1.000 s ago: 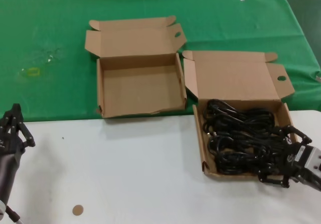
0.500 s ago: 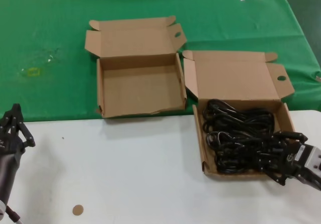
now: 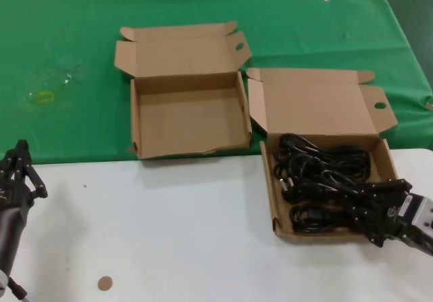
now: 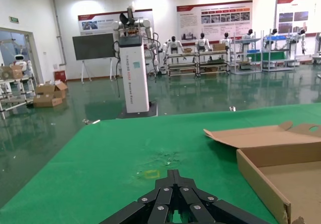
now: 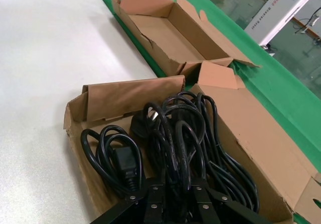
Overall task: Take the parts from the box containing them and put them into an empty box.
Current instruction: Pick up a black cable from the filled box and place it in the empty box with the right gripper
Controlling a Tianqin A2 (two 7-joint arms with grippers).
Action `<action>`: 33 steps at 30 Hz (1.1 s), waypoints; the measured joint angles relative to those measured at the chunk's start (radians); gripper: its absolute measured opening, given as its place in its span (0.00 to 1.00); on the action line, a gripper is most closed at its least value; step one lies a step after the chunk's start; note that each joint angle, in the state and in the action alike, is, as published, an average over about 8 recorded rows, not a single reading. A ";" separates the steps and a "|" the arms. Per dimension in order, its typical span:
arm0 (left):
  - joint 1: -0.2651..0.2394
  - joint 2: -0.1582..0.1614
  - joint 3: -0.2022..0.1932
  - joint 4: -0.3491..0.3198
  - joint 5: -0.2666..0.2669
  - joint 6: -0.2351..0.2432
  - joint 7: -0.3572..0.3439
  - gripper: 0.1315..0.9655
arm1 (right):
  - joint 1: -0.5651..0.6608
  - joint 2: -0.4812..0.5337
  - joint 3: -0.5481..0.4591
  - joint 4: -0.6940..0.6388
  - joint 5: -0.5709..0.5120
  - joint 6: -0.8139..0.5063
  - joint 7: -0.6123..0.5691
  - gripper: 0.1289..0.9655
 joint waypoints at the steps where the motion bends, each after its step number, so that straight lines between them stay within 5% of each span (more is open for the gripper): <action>1: 0.000 0.000 0.000 0.000 0.000 0.000 0.000 0.01 | -0.001 -0.001 0.003 0.001 0.000 -0.002 -0.001 0.13; 21: 0.000 0.000 0.000 0.000 0.000 0.000 0.000 0.01 | -0.031 -0.003 0.081 0.092 -0.063 -0.010 0.044 0.09; 33: 0.000 0.000 0.000 0.000 0.000 0.000 0.000 0.01 | 0.120 -0.080 0.050 0.119 -0.181 -0.084 0.087 0.09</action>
